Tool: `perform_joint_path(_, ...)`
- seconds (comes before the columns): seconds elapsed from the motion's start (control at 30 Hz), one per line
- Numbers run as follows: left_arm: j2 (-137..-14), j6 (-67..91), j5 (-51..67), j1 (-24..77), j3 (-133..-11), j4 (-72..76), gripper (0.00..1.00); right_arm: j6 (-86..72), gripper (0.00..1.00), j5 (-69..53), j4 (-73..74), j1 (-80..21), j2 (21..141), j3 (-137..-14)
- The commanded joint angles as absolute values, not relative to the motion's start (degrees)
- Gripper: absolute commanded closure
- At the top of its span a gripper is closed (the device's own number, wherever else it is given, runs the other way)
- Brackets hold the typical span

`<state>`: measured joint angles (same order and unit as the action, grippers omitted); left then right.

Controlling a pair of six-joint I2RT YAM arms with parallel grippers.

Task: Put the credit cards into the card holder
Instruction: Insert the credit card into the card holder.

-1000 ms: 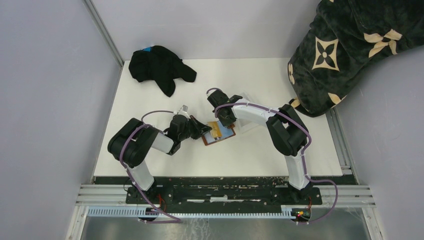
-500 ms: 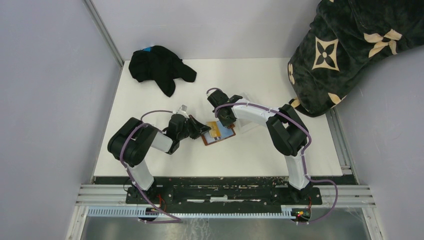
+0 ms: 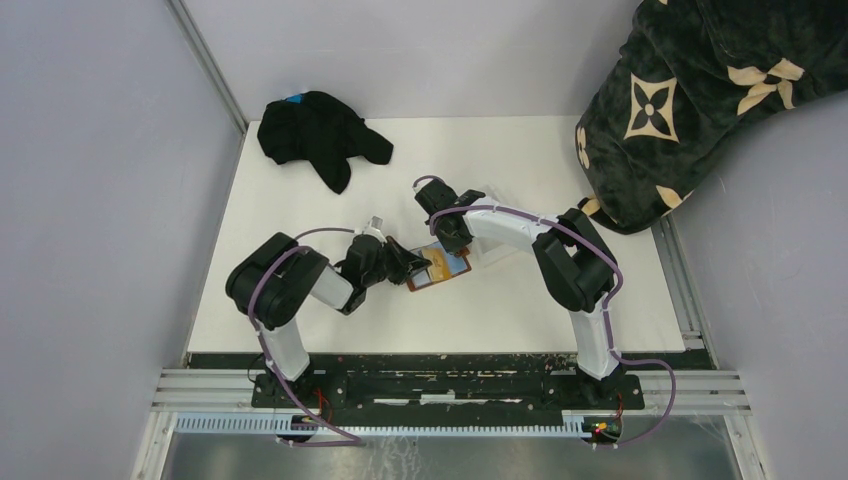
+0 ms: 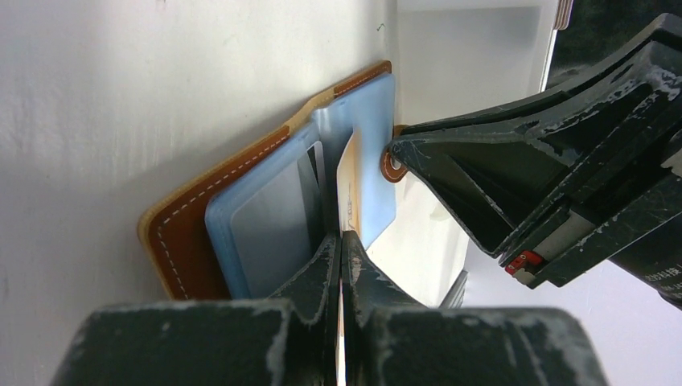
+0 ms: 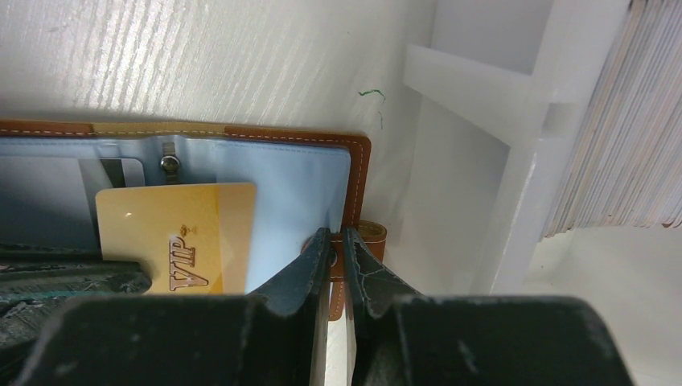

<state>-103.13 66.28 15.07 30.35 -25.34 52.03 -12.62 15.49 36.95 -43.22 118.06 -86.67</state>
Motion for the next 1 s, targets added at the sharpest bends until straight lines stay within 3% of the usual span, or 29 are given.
perform_joint_path(0.0, -101.34, 68.61, 9.99, 31.72, -24.48, 49.13, 0.97, -13.36, 0.84, 15.45, 36.5, -43.02, 118.04, -87.21)
perform_joint_path(0.97, -106.08, 68.71, 5.44, 33.52, -26.77, 50.68, 0.97, -13.09, 0.85, 15.03, 36.96, -42.99, 118.52, -87.63)
